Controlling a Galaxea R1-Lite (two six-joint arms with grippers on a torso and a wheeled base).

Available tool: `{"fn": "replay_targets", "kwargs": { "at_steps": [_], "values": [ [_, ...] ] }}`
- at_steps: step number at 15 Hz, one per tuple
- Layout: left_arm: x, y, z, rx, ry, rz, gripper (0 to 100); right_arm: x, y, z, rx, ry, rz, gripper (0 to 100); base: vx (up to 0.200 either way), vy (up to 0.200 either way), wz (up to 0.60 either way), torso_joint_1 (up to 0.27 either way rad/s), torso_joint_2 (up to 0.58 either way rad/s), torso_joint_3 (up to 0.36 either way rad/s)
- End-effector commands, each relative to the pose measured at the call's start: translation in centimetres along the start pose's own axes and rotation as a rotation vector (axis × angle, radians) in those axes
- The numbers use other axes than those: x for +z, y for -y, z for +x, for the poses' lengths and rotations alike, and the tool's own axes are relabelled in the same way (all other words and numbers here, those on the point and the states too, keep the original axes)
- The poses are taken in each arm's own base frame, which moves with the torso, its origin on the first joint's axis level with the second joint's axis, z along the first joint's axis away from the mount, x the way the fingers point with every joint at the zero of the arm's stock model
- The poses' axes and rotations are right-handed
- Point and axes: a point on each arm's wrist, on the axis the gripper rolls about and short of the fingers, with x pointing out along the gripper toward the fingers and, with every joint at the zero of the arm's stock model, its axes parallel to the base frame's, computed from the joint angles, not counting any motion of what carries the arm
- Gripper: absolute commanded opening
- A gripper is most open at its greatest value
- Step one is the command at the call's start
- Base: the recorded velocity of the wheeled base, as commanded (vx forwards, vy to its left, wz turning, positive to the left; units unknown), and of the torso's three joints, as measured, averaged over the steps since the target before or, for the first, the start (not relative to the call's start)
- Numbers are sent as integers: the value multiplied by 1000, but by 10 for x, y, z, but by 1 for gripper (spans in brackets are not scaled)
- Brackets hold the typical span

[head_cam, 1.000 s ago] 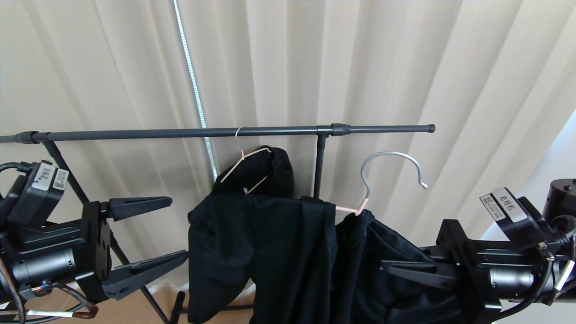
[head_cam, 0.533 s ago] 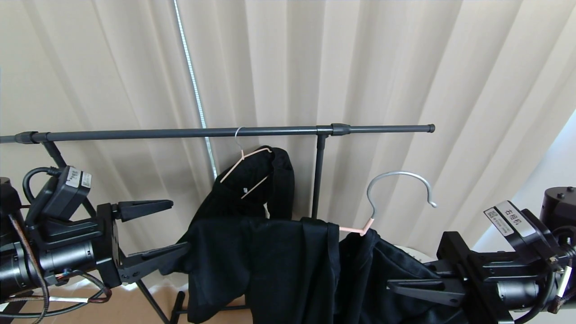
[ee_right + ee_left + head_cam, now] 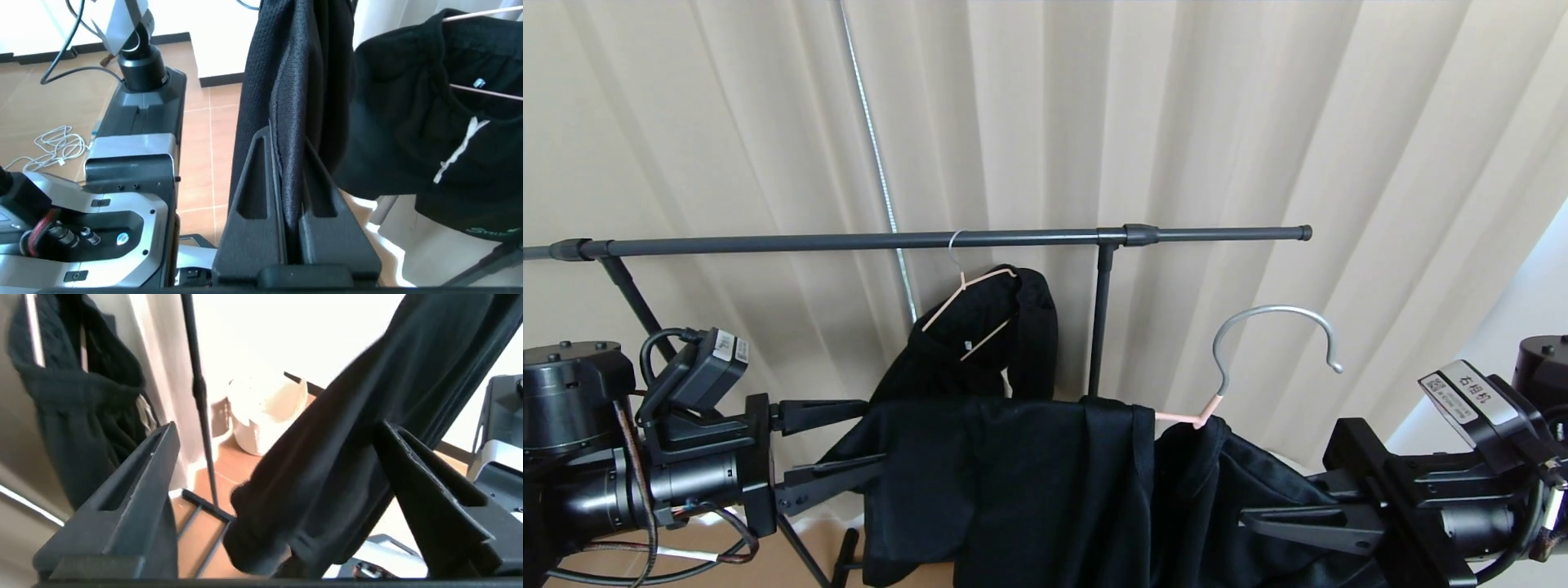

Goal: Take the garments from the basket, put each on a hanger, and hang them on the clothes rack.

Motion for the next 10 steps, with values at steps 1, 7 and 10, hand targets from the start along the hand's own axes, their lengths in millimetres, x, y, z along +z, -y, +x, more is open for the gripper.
{"fn": "replay_targets", "kwargs": {
  "at_steps": [1,7,10],
  "values": [
    [-4,-3,3,-3,-11,-19,0,0,3,-4,-22,2,4,0,0,0,0,0,0,0],
    [2,-7,1,20,31,-31,0,0,11,-13,-74,11,6,0,0,0,0,0,0,0],
    [-1,-12,-1,40,30,-40,0,2,16,-24,-97,28,3,0,0,0,0,0,0,0]
  ]
}}
